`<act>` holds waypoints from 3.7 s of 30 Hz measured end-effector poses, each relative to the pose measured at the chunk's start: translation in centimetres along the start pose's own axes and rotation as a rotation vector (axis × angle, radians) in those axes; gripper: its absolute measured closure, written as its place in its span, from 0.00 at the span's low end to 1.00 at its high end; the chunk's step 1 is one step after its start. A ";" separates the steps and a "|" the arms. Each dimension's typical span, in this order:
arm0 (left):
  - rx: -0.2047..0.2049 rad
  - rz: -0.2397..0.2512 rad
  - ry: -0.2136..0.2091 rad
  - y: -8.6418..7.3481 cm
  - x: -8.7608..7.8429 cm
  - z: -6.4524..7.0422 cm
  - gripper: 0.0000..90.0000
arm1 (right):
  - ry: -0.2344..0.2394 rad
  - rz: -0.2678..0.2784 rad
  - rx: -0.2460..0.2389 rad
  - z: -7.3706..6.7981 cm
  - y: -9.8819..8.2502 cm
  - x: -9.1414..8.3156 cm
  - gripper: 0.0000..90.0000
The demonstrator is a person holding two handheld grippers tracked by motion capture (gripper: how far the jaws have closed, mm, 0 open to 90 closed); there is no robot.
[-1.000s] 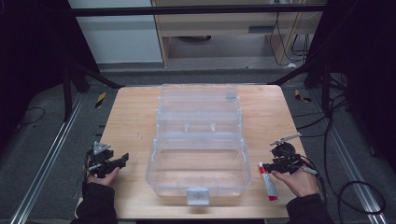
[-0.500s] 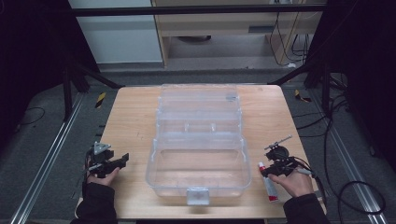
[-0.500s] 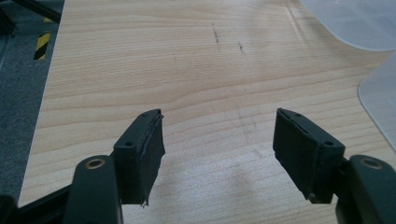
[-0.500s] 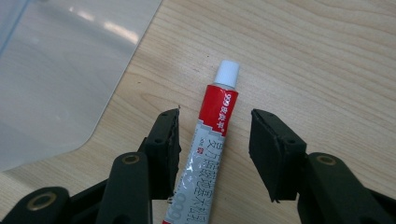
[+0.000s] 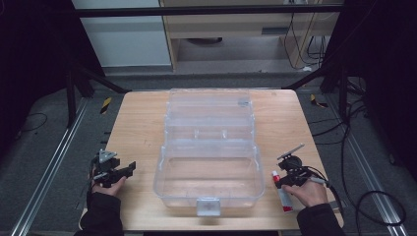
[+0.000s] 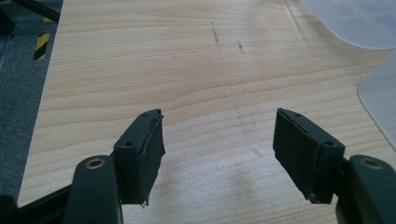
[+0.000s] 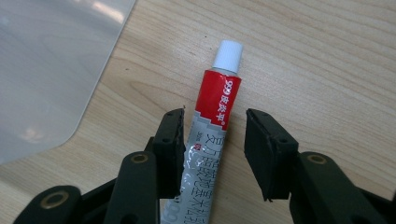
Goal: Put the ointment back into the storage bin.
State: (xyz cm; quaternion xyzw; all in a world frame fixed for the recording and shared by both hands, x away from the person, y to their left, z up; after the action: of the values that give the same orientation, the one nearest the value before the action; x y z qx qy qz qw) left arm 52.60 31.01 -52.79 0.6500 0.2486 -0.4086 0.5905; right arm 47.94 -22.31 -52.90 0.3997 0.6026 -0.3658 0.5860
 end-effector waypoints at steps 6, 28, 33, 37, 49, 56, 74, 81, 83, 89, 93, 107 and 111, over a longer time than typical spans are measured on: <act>0.000 -0.001 0.000 0.0 0.0 0.0 0.37 | 0.012 -0.023 -0.003 -0.2 0.3 0.4 0.68; 0.002 -0.005 -0.002 0.0 0.1 0.0 0.37 | 0.006 -0.102 -0.043 -0.4 0.5 1.5 0.77; 0.003 -0.007 -0.003 0.0 0.1 0.0 0.37 | 0.003 -0.121 -0.070 -0.4 0.4 1.4 0.78; 0.003 -0.009 -0.002 -0.1 0.1 0.0 0.37 | 0.003 -0.116 -0.087 -0.3 0.3 1.2 0.78; 0.006 -0.015 0.002 -0.1 0.2 0.1 0.37 | 0.049 0.072 -0.068 0.4 0.9 -2.2 0.78; 0.009 -0.017 0.003 -0.1 0.2 0.1 0.37 | 0.051 0.184 -0.078 0.2 1.9 -3.9 0.78; 0.016 -0.022 -0.002 -0.2 0.3 0.2 0.37 | 0.044 0.417 -0.184 -0.9 2.8 -9.7 0.78; 0.017 -0.022 -0.004 -0.1 0.3 0.2 0.37 | 0.047 0.464 -0.249 -1.9 3.3 -11.7 0.78; 0.015 -0.025 -0.005 -0.2 0.3 0.2 0.37 | 0.050 0.476 -0.272 -2.2 3.5 -12.1 0.78; 0.022 -0.027 -0.004 -0.2 0.3 0.2 0.37 | 0.064 0.488 -0.355 -3.7 4.2 -13.5 0.78; 0.020 -0.026 -0.005 -0.2 0.3 0.2 0.37 | 0.076 0.501 -0.413 -4.9 4.6 -14.5 0.78; 0.023 -0.029 -0.009 -0.2 0.4 0.3 0.37 | 0.058 0.423 -0.609 -9.1 6.7 -15.4 0.78; 0.022 -0.028 -0.009 -0.2 0.4 0.2 0.37 | 0.055 0.394 -0.667 -10.4 7.3 -15.2 0.78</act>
State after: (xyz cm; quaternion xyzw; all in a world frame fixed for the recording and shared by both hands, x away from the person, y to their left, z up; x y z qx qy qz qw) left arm 52.60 30.75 -53.20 0.6510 0.2504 -0.4226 0.5787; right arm 50.19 -10.69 -37.06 0.3050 0.6156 -0.0196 0.7264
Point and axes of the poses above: each handheld gripper's, and its own axes: x roughly forward along the jaws, y roughly out of its top, z roughly to its right, the point moved 8 cm from there along x, roughly forward along the jaws, and after that the axes turned 15 degrees about -z, right-handed, at the moved point
